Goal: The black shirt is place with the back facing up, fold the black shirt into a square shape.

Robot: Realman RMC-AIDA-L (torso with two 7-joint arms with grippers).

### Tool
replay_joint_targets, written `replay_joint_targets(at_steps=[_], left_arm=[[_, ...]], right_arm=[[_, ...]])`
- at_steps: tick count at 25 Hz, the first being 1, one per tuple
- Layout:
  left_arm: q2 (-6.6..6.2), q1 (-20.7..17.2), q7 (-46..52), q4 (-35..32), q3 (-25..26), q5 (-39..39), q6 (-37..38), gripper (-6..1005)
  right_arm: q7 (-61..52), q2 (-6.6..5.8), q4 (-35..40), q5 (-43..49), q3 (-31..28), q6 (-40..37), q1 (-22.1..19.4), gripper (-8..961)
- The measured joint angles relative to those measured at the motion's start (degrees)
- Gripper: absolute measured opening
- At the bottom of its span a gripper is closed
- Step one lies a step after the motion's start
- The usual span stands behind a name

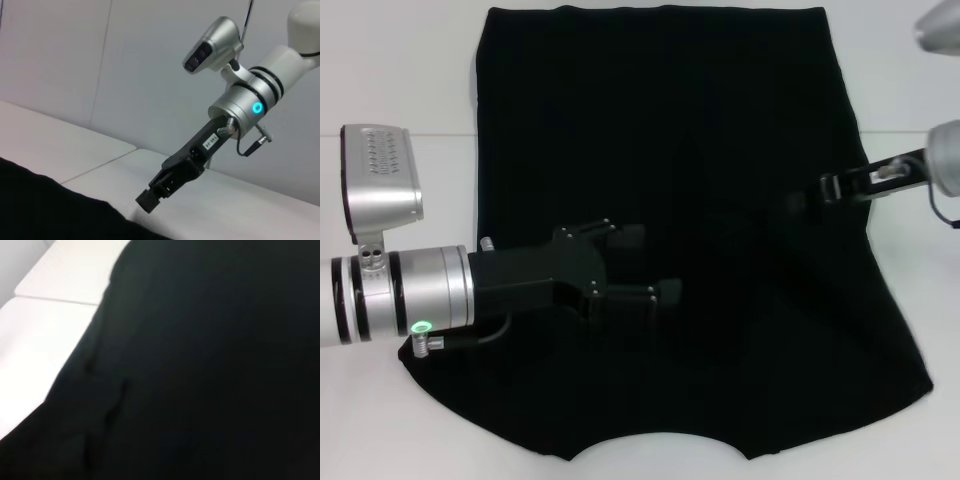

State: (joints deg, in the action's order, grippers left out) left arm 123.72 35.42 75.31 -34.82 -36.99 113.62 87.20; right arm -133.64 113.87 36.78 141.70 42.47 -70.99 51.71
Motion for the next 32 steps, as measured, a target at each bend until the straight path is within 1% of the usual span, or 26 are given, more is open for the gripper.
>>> replay_joint_targets(at_steps=[1,4,6,9,10,12,14,16,17,20,21,25,28,32], left_arm=[[-0.04,0.0,0.0,0.04,0.07,0.0,-0.22,951],[-0.05,-0.07,0.01,0.04,0.65,0.0,-0.62,951],[-0.09,-0.13,0.09,0.01,1.22,0.0,-0.66,951],[-0.28,-0.31,0.58,-0.23,2.35,0.0,-0.68,951],[-0.43,-0.37,1.22,-0.41,2.92,0.0,-0.69,951],[-1.04,-0.64,4.46,-0.79,3.91,0.13,-0.73,951],[-1.92,-1.35,9.07,-1.37,4.51,0.35,-0.77,951],[-2.67,-2.62,14.37,-2.68,5.17,0.88,-0.8,951],[-2.79,-3.4,16.74,-3.66,5.77,1.42,-0.83,951],[-2.88,-5.98,22.35,-7.36,9.23,4.44,-0.99,950],[-2.89,-7.03,23.91,-8.87,11.07,6.03,-0.92,950],[-2.9,-9.17,27.04,-12.19,16.18,11.99,-0.21,950],[-3.02,-10.03,29.12,-12.95,19.11,15.63,0.53,950],[-3.28,-10.3,32.74,-13.08,21.17,19.54,0.6,949]], right_arm=[[0.08,0.29,0.15,-0.02,0.42,-0.02,0.31,10],[0.06,0.57,0.37,-0.2,0.58,0.06,0.59,143],[0.12,0.56,0.39,-0.68,0.33,0.22,0.53,219],[0.71,0.21,0.46,-2.48,0.19,0.54,-0.29,333],[1.39,0.11,0.46,-3.74,0.12,0.64,-0.84,355],[3.84,0.01,0.42,-7.28,0.01,0.6,-2.13,398],[7.39,0.0,0.08,-11.8,-0.03,0.32,-3.7,442],[12.22,0.34,-0.31,-16.88,-0.04,0.32,-5.46,486],[14.66,0.64,-0.48,-19.05,-0.04,0.34,-6.28,508],[19.9,1.42,-0.85,-22.83,-0.03,0.62,-7.67,573],[20.66,1.55,-1.05,-23.27,-0.03,0.58,-7.84,609],[21.5,1.71,-1.98,-23.76,-0.01,1.15,-7.59,753],[21.44,1.73,-2.13,-23.81,0.05,1.56,-7.15,757],[21.18,1.7,-2.15,-23.84,0.31,1.7,-6.36,761]])
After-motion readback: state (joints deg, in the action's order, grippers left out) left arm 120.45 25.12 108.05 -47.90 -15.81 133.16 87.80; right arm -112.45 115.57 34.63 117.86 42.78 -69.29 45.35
